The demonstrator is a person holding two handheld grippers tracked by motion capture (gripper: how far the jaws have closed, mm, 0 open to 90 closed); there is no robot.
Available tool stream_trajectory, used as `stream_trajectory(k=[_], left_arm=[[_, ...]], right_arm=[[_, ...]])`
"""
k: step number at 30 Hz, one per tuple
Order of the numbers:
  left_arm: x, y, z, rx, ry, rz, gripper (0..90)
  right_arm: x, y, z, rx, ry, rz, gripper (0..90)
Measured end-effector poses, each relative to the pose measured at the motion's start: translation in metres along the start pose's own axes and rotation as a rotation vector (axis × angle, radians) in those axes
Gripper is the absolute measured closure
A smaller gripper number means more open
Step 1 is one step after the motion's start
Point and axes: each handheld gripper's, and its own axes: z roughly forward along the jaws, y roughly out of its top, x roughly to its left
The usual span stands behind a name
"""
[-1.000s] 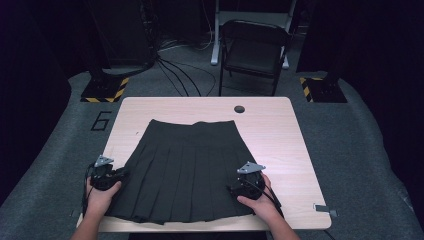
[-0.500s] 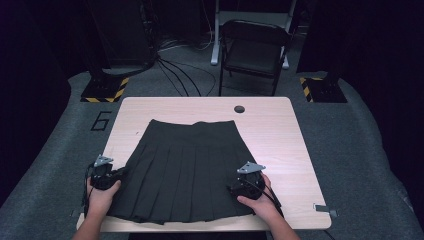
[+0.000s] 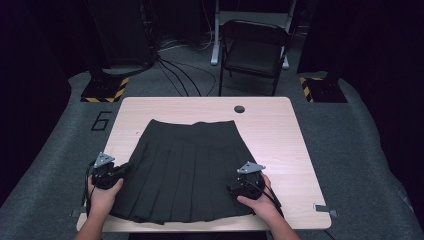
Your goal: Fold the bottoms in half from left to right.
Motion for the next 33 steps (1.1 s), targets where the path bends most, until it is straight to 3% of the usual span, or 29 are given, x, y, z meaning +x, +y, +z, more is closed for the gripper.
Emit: stream_trajectory(k=[9, 16, 24, 33], left_arm=[[-0.029, 0.014, 0.000, -0.013, -0.059, 0.088, 85.6], [-0.043, 0.034, -0.003, -0.033, -0.091, 0.137, 85.6], [-0.048, 0.063, -0.010, -0.077, -0.120, 0.148, 85.7], [-0.063, 0.084, -0.013, -0.081, -0.157, 0.188, 85.7]], right_arm=[[0.000, 0.000, 0.000, -0.002, -0.002, -0.004, 16.2], [0.000, 0.000, 0.000, -0.002, -0.002, -0.005, 16.3], [0.000, 0.000, 0.000, -0.001, -0.001, 0.000, 16.2], [0.000, 0.000, 0.000, -0.003, -0.001, 0.000, 16.3]])
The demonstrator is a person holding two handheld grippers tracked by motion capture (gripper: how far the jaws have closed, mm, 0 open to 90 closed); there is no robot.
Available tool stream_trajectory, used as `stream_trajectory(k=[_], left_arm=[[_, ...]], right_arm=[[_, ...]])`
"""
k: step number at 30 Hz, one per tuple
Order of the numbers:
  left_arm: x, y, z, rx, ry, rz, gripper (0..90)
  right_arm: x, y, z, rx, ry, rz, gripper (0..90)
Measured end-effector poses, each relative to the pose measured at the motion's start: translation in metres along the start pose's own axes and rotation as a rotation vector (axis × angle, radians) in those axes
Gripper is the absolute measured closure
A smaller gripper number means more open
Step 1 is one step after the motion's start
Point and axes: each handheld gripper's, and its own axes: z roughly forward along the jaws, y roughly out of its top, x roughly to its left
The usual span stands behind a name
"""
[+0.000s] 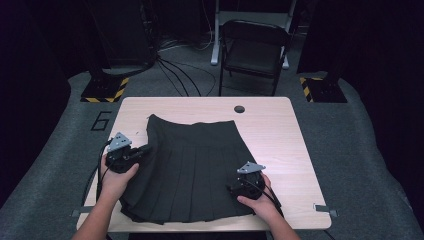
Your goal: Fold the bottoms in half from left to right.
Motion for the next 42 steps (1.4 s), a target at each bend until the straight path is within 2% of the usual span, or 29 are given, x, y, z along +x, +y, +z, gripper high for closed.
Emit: stream_trajectory(k=[7, 15, 26, 34, 42], left_arm=[[-0.016, 0.012, 0.002, -0.008, -0.036, 0.039, 85.6], [-0.036, 0.024, 0.009, 0.006, -0.077, 0.102, 85.7], [-0.050, 0.035, 0.015, -0.001, -0.113, 0.121, 85.6], [-0.060, 0.031, 0.023, 0.002, -0.153, 0.117, 85.6], [-0.086, 0.004, 0.059, 0.087, -0.220, 0.137, 85.7]], right_arm=[[0.000, 0.000, 0.000, 0.002, 0.001, -0.001, 16.3], [0.000, 0.000, 0.000, 0.002, 0.002, -0.001, 16.2], [0.000, 0.000, 0.000, -0.002, 0.001, 0.001, 16.3], [0.000, 0.000, 0.000, -0.002, 0.002, 0.000, 16.3], [0.000, 0.000, 0.000, 0.000, 0.004, -0.001, 16.3]])
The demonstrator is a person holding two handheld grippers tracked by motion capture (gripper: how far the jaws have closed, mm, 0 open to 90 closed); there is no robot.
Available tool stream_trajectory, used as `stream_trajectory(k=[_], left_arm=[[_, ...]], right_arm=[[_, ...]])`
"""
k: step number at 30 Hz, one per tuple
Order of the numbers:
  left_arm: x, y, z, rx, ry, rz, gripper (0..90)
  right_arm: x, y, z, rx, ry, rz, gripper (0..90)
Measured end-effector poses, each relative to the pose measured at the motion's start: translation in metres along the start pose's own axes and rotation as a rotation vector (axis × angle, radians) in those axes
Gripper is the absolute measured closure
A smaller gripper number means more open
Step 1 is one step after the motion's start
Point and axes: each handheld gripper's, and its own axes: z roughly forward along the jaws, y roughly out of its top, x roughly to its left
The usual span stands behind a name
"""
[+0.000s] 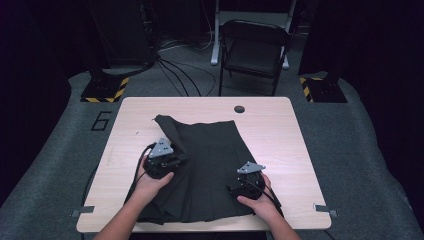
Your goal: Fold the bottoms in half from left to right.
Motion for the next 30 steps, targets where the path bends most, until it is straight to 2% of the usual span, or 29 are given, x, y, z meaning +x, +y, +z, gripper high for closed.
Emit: stream_trajectory(k=[8, 13, 17, 18, 21, 26, 27, 30], left_arm=[[-0.011, -0.020, 0.036, 0.074, -0.039, -0.012, 85.6], [-0.019, -0.028, 0.056, 0.154, -0.040, 0.020, 85.5], [-0.027, -0.034, 0.068, 0.204, -0.018, 0.052, 85.1], [-0.027, -0.035, 0.069, 0.202, -0.007, 0.057, 84.9], [-0.026, -0.037, 0.070, 0.192, -0.014, 0.034, 83.8], [-0.019, -0.047, 0.071, 0.168, -0.030, -0.040, 82.7], [-0.019, -0.050, 0.072, 0.158, -0.036, -0.065, 82.5], [-0.019, -0.052, 0.073, 0.163, -0.027, -0.050, 82.5]], right_arm=[[0.000, 0.000, 0.000, -0.003, -0.003, 0.000, 16.2], [0.000, 0.000, 0.000, -0.003, -0.001, 0.000, 16.2], [0.000, 0.000, 0.000, -0.002, -0.003, 0.000, 16.2], [0.000, 0.000, 0.000, -0.003, -0.001, 0.000, 16.3], [0.000, 0.000, 0.000, -0.004, -0.001, 0.000, 16.3], [0.000, 0.000, 0.000, 0.002, -0.002, 0.001, 16.3], [0.000, 0.000, 0.000, 0.002, -0.002, 0.000, 16.3], [0.000, 0.000, 0.000, 0.002, -0.003, 0.001, 16.3]])
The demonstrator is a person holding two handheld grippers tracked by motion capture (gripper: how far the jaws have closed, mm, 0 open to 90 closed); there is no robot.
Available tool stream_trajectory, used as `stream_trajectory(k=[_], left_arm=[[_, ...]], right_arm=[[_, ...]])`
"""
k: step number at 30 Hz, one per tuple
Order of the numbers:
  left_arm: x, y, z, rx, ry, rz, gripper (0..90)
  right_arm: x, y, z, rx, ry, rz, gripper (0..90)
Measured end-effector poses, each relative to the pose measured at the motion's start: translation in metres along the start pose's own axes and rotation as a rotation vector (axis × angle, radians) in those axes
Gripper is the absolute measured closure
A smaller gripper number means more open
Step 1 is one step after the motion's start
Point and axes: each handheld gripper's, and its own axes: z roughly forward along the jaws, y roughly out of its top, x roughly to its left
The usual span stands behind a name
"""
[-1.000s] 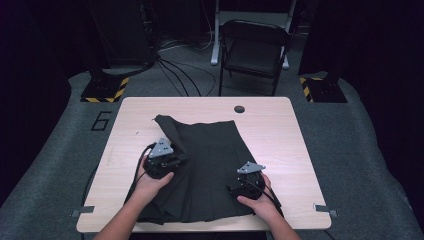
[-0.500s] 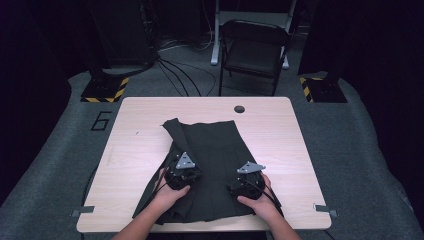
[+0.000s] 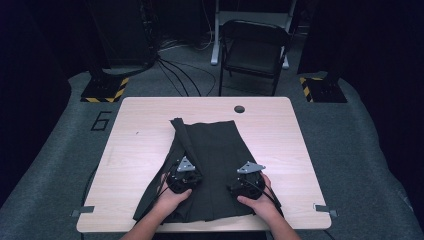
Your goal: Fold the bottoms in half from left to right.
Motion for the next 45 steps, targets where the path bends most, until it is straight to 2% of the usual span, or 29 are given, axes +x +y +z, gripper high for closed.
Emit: stream_trajectory(k=[4, 6, 10, 12, 14, 16, 18, 20, 21, 23, 25, 26, 30, 31, 34, 35, 37, 40, 41, 43, 45], left_arm=[[0.000, -0.001, 0.003, 0.009, 0.005, 0.006, 82.3], [0.000, -0.001, 0.003, 0.010, -0.006, -0.019, 82.3], [0.002, 0.000, 0.003, 0.010, -0.012, -0.038, 81.2], [0.002, 0.001, 0.001, 0.010, -0.012, -0.048, 77.6], [0.000, 0.004, -0.003, -0.004, -0.011, -0.064, 69.7], [0.000, 0.008, -0.010, -0.018, -0.016, -0.068, 62.2], [0.001, 0.012, -0.023, -0.053, -0.009, -0.076, 56.7], [0.003, 0.015, -0.035, -0.087, -0.004, -0.076, 53.1], [0.003, 0.016, -0.042, -0.111, -0.006, -0.091, 52.0], [0.007, 0.017, -0.060, -0.143, 0.011, -0.082, 50.0], [0.011, 0.015, -0.072, -0.159, 0.025, -0.087, 48.7], [0.014, 0.013, -0.080, -0.161, 0.029, -0.091, 48.4], [0.022, -0.001, -0.098, -0.169, 0.054, -0.108, 46.9], [0.023, -0.005, -0.100, -0.166, 0.056, -0.110, 46.6], [0.024, -0.017, -0.101, -0.156, 0.064, -0.118, 46.3], [0.025, -0.020, -0.100, -0.143, 0.067, -0.110, 46.2], [0.027, -0.026, -0.097, -0.123, 0.064, -0.122, 46.2], [0.028, -0.036, -0.092, -0.108, 0.069, -0.146, 46.5], [0.028, -0.040, -0.092, -0.100, 0.070, -0.155, 46.5], [0.029, -0.047, -0.091, -0.083, 0.061, -0.176, 47.2], [0.028, -0.053, -0.090, -0.077, 0.055, -0.199, 47.2]], right_arm=[[-0.001, 0.000, 0.000, -0.003, 0.000, -0.007, 16.3], [-0.001, 0.000, 0.000, -0.002, 0.000, -0.006, 16.3], [-0.001, 0.000, 0.000, -0.002, 0.000, -0.006, 16.4], [-0.001, 0.000, 0.000, -0.002, 0.000, -0.006, 16.4], [-0.001, 0.001, 0.000, -0.001, 0.000, -0.007, 16.4], [0.000, 0.001, 0.000, -0.002, 0.002, 0.000, 16.4], [0.000, 0.001, 0.000, 0.002, 0.001, 0.004, 16.4], [0.000, 0.001, 0.000, 0.003, 0.001, 0.005, 16.5], [0.000, 0.001, 0.000, 0.004, 0.001, 0.006, 16.5], [0.000, 0.001, 0.000, 0.005, 0.002, 0.008, 16.7], [0.001, 0.002, 0.000, 0.008, -0.003, 0.014, 17.0], [0.001, 0.002, 0.001, 0.007, -0.004, 0.027, 17.2], [-0.001, 0.003, 0.001, 0.006, -0.005, 0.003, 18.3], [0.001, 0.004, 0.001, 0.013, -0.012, 0.032, 18.7], [-0.001, 0.005, 0.001, 0.016, -0.010, 0.010, 19.3], [0.000, 0.005, 0.002, 0.016, -0.009, 0.014, 19.4], [-0.001, 0.005, 0.002, 0.016, -0.009, 0.013, 19.5], [-0.001, 0.006, 0.001, 0.029, -0.007, 0.015, 19.5], [0.000, 0.007, 0.002, 0.025, -0.011, 0.030, 19.5], [-0.001, 0.008, 0.002, 0.033, -0.010, 0.015, 20.1], [0.000, 0.009, 0.002, 0.036, -0.009, 0.022, 21.4]])
